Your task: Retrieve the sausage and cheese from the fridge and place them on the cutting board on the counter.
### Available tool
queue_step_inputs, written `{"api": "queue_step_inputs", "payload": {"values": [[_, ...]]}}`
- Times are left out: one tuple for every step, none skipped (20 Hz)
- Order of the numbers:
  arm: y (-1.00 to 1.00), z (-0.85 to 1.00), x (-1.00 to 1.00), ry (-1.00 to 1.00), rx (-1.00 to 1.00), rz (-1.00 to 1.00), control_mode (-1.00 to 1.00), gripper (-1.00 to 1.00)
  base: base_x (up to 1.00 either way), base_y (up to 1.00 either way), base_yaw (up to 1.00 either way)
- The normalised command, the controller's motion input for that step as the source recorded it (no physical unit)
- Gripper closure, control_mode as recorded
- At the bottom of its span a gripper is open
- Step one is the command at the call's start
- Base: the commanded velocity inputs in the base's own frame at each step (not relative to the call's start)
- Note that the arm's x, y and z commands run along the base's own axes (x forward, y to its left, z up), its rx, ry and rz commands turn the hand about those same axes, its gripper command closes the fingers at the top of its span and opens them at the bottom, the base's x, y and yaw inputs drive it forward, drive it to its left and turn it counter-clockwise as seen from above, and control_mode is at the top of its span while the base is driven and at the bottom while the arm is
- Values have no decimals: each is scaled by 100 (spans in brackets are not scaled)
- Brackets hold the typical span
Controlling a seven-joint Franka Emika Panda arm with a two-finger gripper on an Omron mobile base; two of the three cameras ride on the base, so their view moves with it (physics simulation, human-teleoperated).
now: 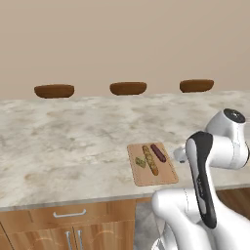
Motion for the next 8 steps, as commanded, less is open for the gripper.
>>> {"api": "queue_step_inputs", "payload": {"values": [[24,82,-91,-15,-1,-1,-100,-100,0,0,0],[19,96,-86,-6,0,-3,-100,-100,0,0,0],[11,99,-79,0,0,-3,-100,-100,0,0,0],[7,100,-77,0,0,-3,-100,-100,0,0,0],[0,100,-74,0,0,-1,-100,-100,0,0,0],[0,93,-96,0,0,0,-100,-100,0,0,0],[16,46,-100,-7,-2,-2,-100,-100,0,0,0],[34,0,-100,-17,-5,-7,-100,-100,0,0,0]]}}
